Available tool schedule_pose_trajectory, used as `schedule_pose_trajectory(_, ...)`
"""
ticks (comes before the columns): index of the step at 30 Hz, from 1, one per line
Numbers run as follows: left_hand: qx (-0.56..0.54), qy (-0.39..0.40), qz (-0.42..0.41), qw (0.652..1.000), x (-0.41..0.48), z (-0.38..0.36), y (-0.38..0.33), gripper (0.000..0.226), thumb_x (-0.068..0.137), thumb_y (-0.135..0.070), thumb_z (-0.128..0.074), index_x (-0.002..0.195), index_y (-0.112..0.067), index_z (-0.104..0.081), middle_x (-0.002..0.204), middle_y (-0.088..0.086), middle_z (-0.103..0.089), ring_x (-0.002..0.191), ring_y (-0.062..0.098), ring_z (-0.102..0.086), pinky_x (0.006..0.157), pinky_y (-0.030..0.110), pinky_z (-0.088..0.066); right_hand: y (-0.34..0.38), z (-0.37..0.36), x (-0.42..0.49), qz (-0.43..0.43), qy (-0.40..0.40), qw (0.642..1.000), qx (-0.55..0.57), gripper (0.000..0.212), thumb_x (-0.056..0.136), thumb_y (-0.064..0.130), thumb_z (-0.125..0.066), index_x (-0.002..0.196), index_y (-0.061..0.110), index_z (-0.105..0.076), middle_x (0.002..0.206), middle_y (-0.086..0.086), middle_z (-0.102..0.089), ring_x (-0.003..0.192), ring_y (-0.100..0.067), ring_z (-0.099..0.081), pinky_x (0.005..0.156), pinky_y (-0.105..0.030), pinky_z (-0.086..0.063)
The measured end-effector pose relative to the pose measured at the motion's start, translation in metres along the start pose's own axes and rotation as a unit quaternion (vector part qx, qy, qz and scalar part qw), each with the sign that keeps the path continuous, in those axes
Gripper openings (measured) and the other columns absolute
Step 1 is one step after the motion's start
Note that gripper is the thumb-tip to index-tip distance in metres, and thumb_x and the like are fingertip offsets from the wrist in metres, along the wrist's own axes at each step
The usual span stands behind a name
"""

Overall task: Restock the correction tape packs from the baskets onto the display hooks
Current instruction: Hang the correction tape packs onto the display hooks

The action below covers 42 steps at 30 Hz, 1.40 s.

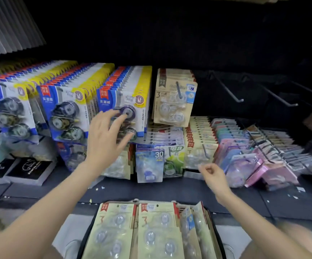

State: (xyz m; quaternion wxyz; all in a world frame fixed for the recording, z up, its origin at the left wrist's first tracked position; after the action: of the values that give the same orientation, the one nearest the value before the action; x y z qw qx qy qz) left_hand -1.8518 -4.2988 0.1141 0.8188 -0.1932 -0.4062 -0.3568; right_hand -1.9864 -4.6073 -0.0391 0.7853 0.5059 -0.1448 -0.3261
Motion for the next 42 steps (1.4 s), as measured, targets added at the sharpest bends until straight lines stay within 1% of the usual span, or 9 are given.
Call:
schedule_pose_trajectory(7,-0.018,0.260,0.103,0.960,-0.202,-0.050,-0.001,0.068,0.098,-0.062,-0.031,0.111,-0.005,-0.065,0.107,0.016,-0.064,0.092,0.037,-0.064,0.074,0.045,-0.055,-0.111,-0.031,-0.049,-0.061,0.076,0.954,-0.283,0.033,0.088,0.044,-0.066,0.103,0.017,-0.055,0.104,-0.004,-0.059,0.101,-0.027,-0.063,0.071,-0.031,-0.043)
schedule_pose_trajectory(12,-0.042,0.412,0.276,0.867,-0.301,-0.070,0.023,0.098,0.086,-0.083,-0.021,0.105,0.001,-0.067,0.088,0.018,-0.067,0.075,0.040,-0.065,0.061,0.045,-0.056,-0.131,-0.033,-0.061,-0.121,0.056,0.965,-0.224,0.040,0.086,0.046,-0.070,0.103,0.015,-0.051,0.100,-0.004,-0.062,0.094,-0.028,-0.062,0.067,-0.033,-0.040)
schedule_pose_trajectory(17,-0.046,0.428,0.405,0.807,-0.318,-0.069,0.027,0.071,0.086,-0.054,-0.067,0.137,-0.007,-0.051,0.128,0.016,-0.060,0.118,0.037,-0.054,0.099,0.043,-0.041,-0.131,-0.032,-0.065,-0.106,0.060,0.959,-0.256,0.045,0.095,0.029,-0.060,0.056,0.024,-0.039,0.060,0.006,-0.046,0.073,-0.028,-0.049,0.058,-0.032,-0.034)
schedule_pose_trajectory(22,-0.067,0.472,0.420,0.772,-0.328,-0.075,0.024,0.081,0.085,-0.054,-0.068,0.148,-0.017,-0.036,0.140,0.008,-0.049,0.129,0.027,-0.046,0.107,0.036,-0.036,-0.112,-0.014,-0.062,-0.098,-0.007,0.956,-0.276,0.042,0.084,-0.001,-0.053,0.053,0.016,-0.030,0.054,0.000,-0.035,0.066,-0.030,-0.040,0.054,-0.033,-0.027)
schedule_pose_trajectory(29,-0.130,0.353,0.458,0.805,-0.259,-0.069,0.020,0.078,0.078,-0.051,-0.077,0.139,-0.011,-0.051,0.137,0.008,-0.056,0.128,0.027,-0.050,0.103,0.039,-0.039,0.006,0.023,-0.061,0.099,-0.079,0.967,-0.222,0.029,0.090,0.005,-0.057,0.064,0.016,-0.053,0.057,-0.003,-0.051,0.060,-0.028,-0.046,0.056,-0.035,-0.032)
schedule_pose_trajectory(33,-0.430,0.326,0.495,0.681,-0.190,-0.063,-0.032,0.114,0.037,-0.087,-0.074,0.134,-0.031,-0.048,0.129,-0.010,-0.060,0.119,0.011,-0.058,0.099,0.030,-0.045,0.050,-0.008,-0.065,0.084,0.067,0.986,0.125,0.020,0.094,0.005,-0.060,0.082,0.018,-0.068,0.083,-0.004,-0.074,0.082,-0.022,-0.068,0.075,-0.034,-0.054)
schedule_pose_trajectory(36,-0.571,0.285,0.497,0.588,-0.157,-0.062,-0.067,0.109,0.032,-0.064,-0.092,0.126,-0.025,-0.053,0.114,0.002,-0.073,0.104,0.021,-0.070,0.083,0.031,-0.056,0.053,-0.046,-0.070,-0.020,0.163,0.953,0.254,0.012,0.096,0.011,-0.058,0.095,0.011,-0.070,0.095,-0.007,-0.077,0.086,-0.022,-0.072,0.070,-0.033,-0.059)
schedule_pose_trajectory(40,-0.528,0.216,0.505,0.648,-0.131,-0.056,-0.066,0.057,0.068,-0.019,-0.090,0.116,-0.022,-0.060,0.105,-0.003,-0.075,0.097,0.016,-0.072,0.079,0.029,-0.057,0.020,-0.065,-0.059,-0.115,0.167,0.959,0.199,0.028,0.100,0.041,-0.050,0.103,0.020,-0.069,0.104,-0.005,-0.075,0.088,-0.019,-0.071,0.078,-0.035,-0.057)
schedule_pose_trajectory(42,-0.498,0.211,0.486,0.686,-0.123,-0.053,-0.056,0.047,0.077,-0.012,-0.081,0.114,-0.029,-0.059,0.103,-0.006,-0.074,0.093,0.009,-0.071,0.074,0.025,-0.056,-0.019,-0.061,-0.044,-0.105,0.136,0.984,-0.040,0.038,0.096,0.051,-0.052,0.114,0.019,-0.063,0.118,-0.002,-0.069,0.101,-0.021,-0.066,0.088,-0.034,-0.051)
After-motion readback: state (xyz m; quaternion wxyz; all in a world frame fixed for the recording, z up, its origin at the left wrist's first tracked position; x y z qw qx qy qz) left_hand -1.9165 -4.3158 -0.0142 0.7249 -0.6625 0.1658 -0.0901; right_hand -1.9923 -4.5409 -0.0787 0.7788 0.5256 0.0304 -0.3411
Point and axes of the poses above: each hand's wrist, its own x-axis towards the middle knuckle, its own z-axis out of the back of the hand, y = z × x, the point moved 6 cm from there along x, towards the middle knuckle
